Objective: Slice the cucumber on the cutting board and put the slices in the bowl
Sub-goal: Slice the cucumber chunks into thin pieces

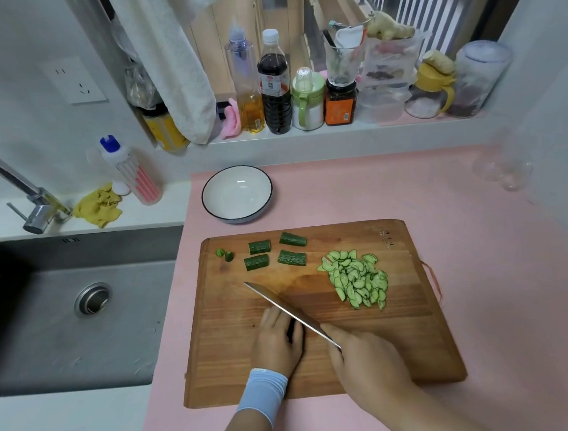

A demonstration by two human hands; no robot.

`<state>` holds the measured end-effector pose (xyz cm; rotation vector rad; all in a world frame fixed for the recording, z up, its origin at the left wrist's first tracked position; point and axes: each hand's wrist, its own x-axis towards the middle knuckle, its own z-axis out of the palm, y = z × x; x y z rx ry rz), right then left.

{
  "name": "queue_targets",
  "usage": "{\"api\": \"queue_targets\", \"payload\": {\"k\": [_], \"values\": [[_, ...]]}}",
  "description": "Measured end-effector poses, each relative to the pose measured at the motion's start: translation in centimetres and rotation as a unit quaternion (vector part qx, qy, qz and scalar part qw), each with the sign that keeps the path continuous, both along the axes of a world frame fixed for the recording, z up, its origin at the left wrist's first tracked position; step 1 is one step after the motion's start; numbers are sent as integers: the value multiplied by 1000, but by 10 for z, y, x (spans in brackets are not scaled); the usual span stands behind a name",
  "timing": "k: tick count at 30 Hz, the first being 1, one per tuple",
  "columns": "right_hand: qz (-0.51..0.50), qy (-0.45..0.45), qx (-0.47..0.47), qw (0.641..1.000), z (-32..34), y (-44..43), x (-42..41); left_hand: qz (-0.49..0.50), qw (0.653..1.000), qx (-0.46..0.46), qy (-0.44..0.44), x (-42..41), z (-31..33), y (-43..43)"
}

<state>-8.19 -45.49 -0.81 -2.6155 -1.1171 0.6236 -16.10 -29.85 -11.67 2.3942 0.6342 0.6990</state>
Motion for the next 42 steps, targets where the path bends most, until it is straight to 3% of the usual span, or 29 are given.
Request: {"api": "queue_targets", "payload": {"k": [12,28,42], "values": [[3,9,-9,1000,4,-4,2,-1,1000,4,1,-1,4,-1],[-24,135,28,990,-3,22,25,16,1000,-8,-11,-1,5,-1],[-1,36,28,999,-2,0,6,13,1000,-15,-1,-2,4,-1]]}}
